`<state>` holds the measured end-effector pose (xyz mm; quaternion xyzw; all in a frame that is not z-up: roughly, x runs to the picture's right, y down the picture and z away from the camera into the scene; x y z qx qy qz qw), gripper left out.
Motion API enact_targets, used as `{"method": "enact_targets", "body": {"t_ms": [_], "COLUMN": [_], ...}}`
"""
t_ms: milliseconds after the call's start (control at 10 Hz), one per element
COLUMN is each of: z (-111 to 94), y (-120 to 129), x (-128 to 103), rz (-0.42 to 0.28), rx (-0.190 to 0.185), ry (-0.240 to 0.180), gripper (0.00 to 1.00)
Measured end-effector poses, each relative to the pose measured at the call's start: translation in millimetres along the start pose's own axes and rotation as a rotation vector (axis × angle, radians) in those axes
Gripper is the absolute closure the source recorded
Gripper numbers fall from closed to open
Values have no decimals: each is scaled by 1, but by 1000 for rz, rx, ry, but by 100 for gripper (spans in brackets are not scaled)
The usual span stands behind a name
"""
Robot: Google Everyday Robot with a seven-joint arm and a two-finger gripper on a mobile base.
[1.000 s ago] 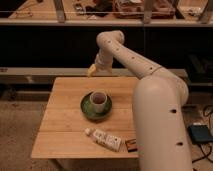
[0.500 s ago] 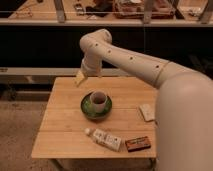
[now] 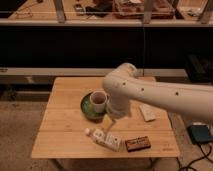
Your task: Move the arm in a circular motion
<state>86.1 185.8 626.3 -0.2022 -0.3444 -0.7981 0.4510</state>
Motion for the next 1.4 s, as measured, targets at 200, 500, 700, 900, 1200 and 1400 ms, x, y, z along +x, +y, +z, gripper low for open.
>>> {"method": "enact_targets", "body": {"t_ms": [200, 500, 700, 900, 1200, 1400], "z": [17, 32, 38, 35, 9, -2], "y": [13, 48, 99, 140, 167, 175], "x": [-60, -101, -75, -11, 142, 199], "rz": [84, 246, 377, 432, 429, 427], "rx": [29, 97, 138, 140, 183, 199], "ry": [-90, -145, -104, -29, 162, 236], "gripper": [21, 21, 21, 21, 21, 21]}}
